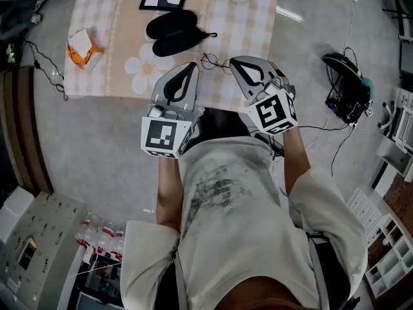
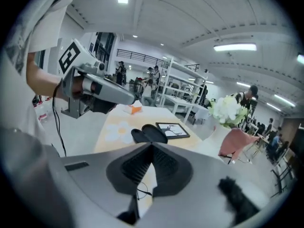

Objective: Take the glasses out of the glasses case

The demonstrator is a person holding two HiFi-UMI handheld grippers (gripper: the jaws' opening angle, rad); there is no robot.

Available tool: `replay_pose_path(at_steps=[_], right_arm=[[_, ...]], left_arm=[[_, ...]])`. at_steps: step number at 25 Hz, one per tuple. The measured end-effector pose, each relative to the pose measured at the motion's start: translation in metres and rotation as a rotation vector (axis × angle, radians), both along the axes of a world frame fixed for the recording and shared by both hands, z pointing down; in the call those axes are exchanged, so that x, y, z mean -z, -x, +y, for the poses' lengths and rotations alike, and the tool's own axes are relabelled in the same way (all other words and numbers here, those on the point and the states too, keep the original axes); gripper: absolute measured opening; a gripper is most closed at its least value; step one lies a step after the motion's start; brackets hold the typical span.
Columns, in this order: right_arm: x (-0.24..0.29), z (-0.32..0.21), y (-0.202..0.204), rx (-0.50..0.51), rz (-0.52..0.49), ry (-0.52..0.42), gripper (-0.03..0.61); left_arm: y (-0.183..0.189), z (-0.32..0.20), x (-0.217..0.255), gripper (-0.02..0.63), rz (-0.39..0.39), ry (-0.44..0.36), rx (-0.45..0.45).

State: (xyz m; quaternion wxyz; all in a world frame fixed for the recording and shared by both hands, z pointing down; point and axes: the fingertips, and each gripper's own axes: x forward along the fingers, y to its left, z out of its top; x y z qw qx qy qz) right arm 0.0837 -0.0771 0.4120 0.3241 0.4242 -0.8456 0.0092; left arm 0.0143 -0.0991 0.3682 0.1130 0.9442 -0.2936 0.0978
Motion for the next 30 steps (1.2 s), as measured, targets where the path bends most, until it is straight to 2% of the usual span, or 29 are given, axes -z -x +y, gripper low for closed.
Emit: replay_pose_path(at_steps=[6, 11, 30], right_arm=[[0.033, 0.004, -0.005, -0.068, -0.152, -0.059, 0.016], [0.039, 0.009, -0.012, -0.107, -0.248, -0.058, 0.015], [0.039, 0.005, -0.013, -0.091, -0.266, -0.05, 0.015]], left_arm=[[0.004, 0.0, 0.019, 0.008, 0.039, -0.031, 0.006], [0.009, 0.002, 0.018, 0.008, 0.052, -0.03, 0.025], [0.007, -0.002, 0.01, 0.008, 0.036, -0.016, 0.024]])
